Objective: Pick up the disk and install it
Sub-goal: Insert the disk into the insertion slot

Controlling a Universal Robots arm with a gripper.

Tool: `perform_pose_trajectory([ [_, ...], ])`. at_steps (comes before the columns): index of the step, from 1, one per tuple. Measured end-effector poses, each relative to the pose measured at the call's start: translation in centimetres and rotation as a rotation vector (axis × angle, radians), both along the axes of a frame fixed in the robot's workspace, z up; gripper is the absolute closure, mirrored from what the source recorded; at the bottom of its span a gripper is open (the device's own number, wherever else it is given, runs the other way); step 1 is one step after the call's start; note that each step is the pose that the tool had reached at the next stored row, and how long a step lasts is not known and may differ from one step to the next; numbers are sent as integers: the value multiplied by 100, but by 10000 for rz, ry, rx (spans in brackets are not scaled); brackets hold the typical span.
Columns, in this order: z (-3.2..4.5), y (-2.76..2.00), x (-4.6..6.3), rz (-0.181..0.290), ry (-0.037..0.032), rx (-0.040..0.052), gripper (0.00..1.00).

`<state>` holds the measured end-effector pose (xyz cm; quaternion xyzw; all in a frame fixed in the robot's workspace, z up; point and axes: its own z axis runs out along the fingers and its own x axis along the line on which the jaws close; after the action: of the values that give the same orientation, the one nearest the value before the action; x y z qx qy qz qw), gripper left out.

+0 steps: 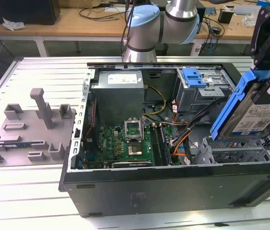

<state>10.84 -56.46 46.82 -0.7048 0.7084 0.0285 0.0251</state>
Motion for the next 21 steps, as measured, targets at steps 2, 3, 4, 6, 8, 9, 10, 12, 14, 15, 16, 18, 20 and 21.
perform_pose_trajectory([
  [2, -11, 0, 0, 0, 0, 1, 63],
  [3, -16, 0, 0, 0, 0, 0, 63],
  [4, -21, 0, 0, 0, 0, 0, 63],
  [6, -31, 0, 0, 0, 0, 0, 63],
  [8, -43, 0, 0, 0, 0, 1, 63],
  [9, -50, 2, 0, 0, 0, 3, 63],
  [10, -56, 6, 0, 0, 0, 0, 63],
  [12, -64, 10, 0, 1, 0, 1, 63],
  [14, -73, 11, 0, 1, 0, 0, 63],
  [15, -76, 11, 1, 1, 0, 0, 63],
  [16, -79, 12, 1, 0, 0, -3, 63],
  [18, -86, 12, 3, 0, 2, -7, 63],
  [20, -93, 12, 4, 0, 4, -14, 63],
  [21, -97, 12, 5, 0, 5, -16, 63],
])
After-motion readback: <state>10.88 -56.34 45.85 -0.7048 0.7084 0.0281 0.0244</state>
